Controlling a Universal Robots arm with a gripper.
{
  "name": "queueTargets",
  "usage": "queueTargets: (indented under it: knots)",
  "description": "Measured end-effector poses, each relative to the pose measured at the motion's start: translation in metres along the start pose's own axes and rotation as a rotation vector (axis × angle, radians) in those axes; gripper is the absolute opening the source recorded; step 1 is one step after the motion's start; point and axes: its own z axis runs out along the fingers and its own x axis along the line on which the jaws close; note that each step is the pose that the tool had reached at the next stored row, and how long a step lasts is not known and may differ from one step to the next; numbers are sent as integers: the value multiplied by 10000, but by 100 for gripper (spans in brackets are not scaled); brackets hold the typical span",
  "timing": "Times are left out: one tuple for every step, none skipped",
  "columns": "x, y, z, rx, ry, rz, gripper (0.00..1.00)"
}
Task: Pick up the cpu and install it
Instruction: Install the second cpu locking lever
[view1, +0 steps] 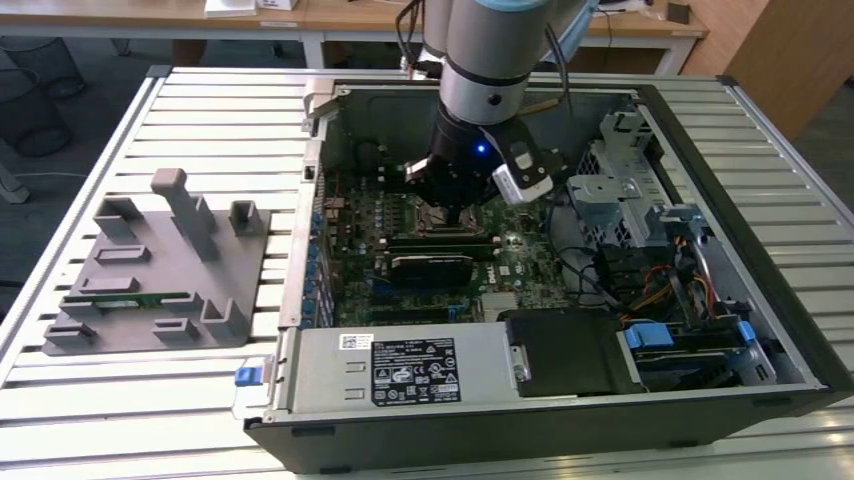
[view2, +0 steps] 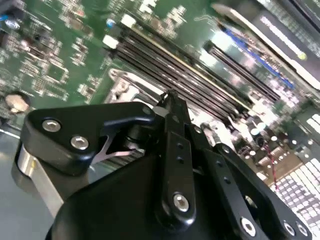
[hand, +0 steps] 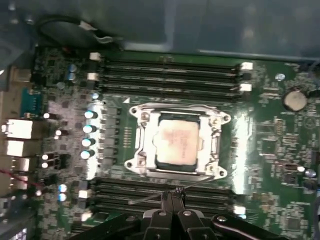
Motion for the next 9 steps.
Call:
queueTargets:
  knots:
    - [24, 0, 3, -1, -1, -1, 11]
    - [48, 1, 8, -2, -1, -2, 11]
    - [68, 2, 13, -2, 0, -3, 11]
    - [81, 2, 20, -1, 0, -2, 11]
    - [91, 2, 31, -1, 0, -3, 11]
    - [98, 2, 46, -3, 0, -2, 11]
    - [102, 1, 63, -4, 1, -3, 11]
    - [104, 1, 82, -6, 0, -3, 11]
    - [106, 0, 100, -9, 0, -3, 11]
